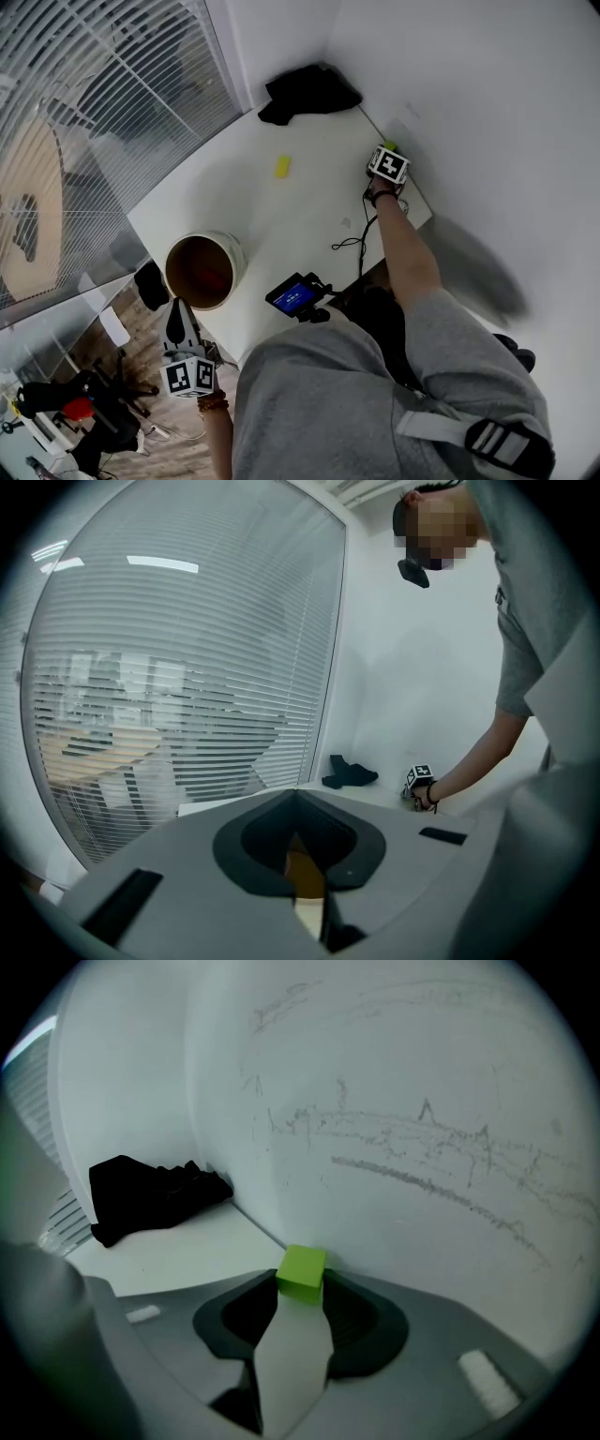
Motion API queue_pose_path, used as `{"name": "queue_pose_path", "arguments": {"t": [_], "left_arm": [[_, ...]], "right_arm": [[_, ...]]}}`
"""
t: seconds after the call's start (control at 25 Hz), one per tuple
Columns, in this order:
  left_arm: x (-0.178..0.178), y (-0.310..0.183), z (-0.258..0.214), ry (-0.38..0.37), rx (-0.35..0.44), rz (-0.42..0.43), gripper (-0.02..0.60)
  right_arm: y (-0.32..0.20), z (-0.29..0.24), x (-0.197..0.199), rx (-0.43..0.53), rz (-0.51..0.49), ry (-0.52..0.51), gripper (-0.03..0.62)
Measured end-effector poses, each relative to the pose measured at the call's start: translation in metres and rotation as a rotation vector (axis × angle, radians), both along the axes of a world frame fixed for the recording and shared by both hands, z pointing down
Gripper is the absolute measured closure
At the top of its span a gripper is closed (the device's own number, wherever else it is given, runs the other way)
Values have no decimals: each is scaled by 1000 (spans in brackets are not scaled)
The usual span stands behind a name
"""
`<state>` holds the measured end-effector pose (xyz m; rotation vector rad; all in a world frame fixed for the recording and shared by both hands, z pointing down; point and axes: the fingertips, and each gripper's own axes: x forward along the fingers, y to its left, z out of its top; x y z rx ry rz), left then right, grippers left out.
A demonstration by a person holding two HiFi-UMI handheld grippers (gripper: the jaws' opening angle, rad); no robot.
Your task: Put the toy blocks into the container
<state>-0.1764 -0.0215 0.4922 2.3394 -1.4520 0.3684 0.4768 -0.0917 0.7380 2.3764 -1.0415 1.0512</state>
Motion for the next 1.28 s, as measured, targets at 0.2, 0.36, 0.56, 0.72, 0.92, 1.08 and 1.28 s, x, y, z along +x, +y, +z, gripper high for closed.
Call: {"name": "queue_pose_path", "arguments": {"t": [0.2,0.36,0.56,0.72,0.92,1.08,1.28], "left_arm": [[-2,1,0,14,3,-4,574],[-2,0,-1,22,17,-4,574],[-3,2,-3,22,31,-8,574],[-11,5,-1,24,40,-24,574],[-15,8,3,28,46,-40,574],[-14,9,6,29,52,-44,574],[-13,11,6,32,54,-44,574]], "right_arm": [[-11,-16,-20,35,-101,25,434],[-23,-28,-43,55,-204,38,434],[-38,-40,-71,87,-321,54,434],[-48,-47,-93,134,-385,50,434],[-55,-64,-115,195,-423,44,434],[-57,-76,-126,239,-446,42,434],[-61,-99,-143,287,-513,74,436]]}}
